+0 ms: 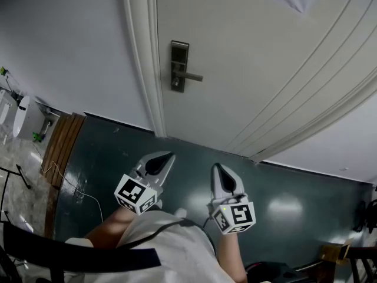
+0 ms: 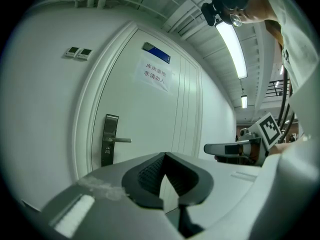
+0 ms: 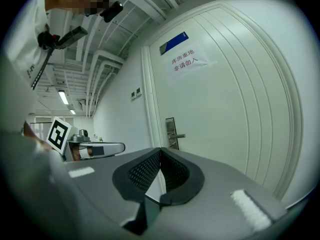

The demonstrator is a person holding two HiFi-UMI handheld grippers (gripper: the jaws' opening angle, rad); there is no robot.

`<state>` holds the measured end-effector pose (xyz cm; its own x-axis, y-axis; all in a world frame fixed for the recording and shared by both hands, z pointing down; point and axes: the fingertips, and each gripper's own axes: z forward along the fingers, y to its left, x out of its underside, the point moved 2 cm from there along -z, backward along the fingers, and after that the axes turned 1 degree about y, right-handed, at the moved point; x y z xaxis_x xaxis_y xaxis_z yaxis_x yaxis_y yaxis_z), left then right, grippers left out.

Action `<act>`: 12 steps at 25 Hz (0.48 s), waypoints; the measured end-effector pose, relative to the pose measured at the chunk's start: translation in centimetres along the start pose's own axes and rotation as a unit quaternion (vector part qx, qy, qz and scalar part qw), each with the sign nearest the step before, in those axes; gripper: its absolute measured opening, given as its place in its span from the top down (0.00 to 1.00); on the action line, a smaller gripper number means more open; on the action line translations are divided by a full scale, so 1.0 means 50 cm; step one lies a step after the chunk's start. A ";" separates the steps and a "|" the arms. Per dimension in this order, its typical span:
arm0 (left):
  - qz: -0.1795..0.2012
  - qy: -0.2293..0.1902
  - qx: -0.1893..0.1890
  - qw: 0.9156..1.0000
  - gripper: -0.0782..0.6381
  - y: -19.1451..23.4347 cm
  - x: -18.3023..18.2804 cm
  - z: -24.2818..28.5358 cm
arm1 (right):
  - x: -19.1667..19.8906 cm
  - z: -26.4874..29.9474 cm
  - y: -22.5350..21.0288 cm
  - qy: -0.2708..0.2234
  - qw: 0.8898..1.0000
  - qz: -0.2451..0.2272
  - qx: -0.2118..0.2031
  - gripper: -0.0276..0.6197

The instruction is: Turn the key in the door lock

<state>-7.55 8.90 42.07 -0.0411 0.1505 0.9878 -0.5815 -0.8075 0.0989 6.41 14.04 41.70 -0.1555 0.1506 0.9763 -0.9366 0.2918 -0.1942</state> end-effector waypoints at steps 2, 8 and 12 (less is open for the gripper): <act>0.000 0.002 -0.005 1.000 0.88 -0.010 0.005 0.005 | 0.008 -0.006 -0.009 0.005 1.000 0.000 -0.006 0.94; -0.002 0.007 -0.023 1.000 0.88 -0.037 0.021 0.009 | 0.020 -0.021 -0.031 0.016 1.000 -0.012 -0.020 0.94; -0.001 0.009 -0.029 1.000 0.88 -0.042 0.024 0.019 | 0.020 -0.026 -0.049 0.015 1.000 -0.012 -0.019 0.94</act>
<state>-5.61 10.21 43.18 -0.0534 0.1623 0.9853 -0.6271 -0.7733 0.0934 8.94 14.70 43.04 -0.1232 0.1703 0.9777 -0.9274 0.3308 -0.1745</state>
